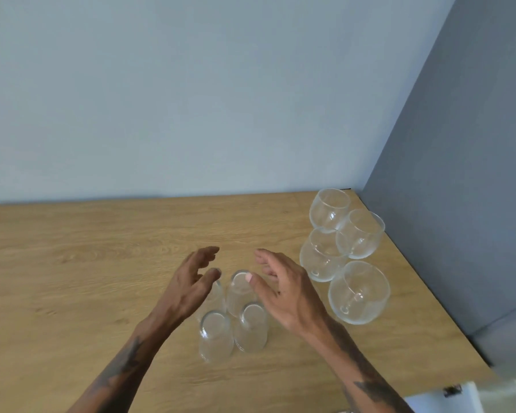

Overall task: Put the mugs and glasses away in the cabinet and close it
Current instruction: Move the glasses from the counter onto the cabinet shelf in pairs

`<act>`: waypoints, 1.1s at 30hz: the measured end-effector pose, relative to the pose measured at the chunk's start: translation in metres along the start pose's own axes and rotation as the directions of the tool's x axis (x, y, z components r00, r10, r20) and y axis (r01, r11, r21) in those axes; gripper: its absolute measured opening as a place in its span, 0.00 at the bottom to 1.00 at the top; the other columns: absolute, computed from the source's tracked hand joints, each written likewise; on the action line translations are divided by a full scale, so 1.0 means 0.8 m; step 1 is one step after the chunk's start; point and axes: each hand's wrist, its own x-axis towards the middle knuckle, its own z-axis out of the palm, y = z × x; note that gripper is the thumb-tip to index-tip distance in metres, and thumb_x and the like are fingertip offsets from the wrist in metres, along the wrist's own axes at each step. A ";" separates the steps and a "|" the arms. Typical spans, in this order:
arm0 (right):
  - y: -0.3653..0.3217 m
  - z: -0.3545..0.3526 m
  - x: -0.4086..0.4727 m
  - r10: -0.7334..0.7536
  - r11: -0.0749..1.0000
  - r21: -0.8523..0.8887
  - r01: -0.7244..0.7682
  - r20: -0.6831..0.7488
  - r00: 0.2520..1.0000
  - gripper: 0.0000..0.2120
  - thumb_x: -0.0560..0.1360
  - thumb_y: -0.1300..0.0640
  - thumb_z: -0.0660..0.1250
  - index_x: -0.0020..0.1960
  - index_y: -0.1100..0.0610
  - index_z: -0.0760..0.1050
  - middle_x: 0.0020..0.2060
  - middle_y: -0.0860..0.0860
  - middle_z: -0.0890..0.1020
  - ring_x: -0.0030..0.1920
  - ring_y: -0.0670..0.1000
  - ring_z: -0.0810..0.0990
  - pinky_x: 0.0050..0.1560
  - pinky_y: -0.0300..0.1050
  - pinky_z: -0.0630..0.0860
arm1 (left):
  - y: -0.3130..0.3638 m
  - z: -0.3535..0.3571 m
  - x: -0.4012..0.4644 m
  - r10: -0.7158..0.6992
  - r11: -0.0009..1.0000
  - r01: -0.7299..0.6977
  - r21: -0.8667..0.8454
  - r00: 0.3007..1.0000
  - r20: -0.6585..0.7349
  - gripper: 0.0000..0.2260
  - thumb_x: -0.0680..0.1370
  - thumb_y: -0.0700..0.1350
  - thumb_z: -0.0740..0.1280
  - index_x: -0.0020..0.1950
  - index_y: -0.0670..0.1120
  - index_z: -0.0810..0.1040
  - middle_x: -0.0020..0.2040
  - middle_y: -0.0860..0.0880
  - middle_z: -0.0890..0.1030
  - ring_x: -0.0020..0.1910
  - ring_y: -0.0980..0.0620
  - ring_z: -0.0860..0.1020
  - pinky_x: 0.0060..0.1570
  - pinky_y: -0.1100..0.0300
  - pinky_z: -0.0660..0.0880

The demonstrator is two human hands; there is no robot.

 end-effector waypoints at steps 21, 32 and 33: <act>0.162 -0.137 -0.088 0.197 0.975 0.134 -0.178 -0.149 0.969 0.44 0.63 0.40 0.78 0.71 0.36 0.58 0.64 0.35 0.72 0.64 0.38 0.73 0.60 0.47 0.80 | 0.120 0.117 0.021 0.103 0.994 -0.108 0.011 0.969 0.225 0.43 0.61 0.58 0.81 0.72 0.64 0.66 0.66 0.64 0.77 0.66 0.63 0.75 0.61 0.61 0.78; 0.177 -0.144 -0.068 0.027 0.974 0.223 -0.027 0.005 1.000 0.47 0.65 0.41 0.80 0.73 0.33 0.53 0.69 0.31 0.66 0.67 0.33 0.69 0.59 0.30 0.75 | 0.124 0.135 -0.056 0.101 0.994 -0.099 -0.053 0.994 0.034 0.47 0.65 0.58 0.81 0.79 0.64 0.59 0.72 0.65 0.72 0.71 0.66 0.71 0.68 0.59 0.72; 0.178 -0.151 -0.070 0.024 0.970 0.240 -0.028 0.019 1.000 0.49 0.64 0.38 0.79 0.75 0.35 0.52 0.70 0.30 0.65 0.67 0.32 0.69 0.59 0.28 0.73 | 0.129 0.127 -0.055 0.084 0.989 -0.080 -0.123 0.996 0.024 0.47 0.65 0.63 0.79 0.79 0.65 0.59 0.73 0.64 0.72 0.72 0.65 0.71 0.68 0.59 0.71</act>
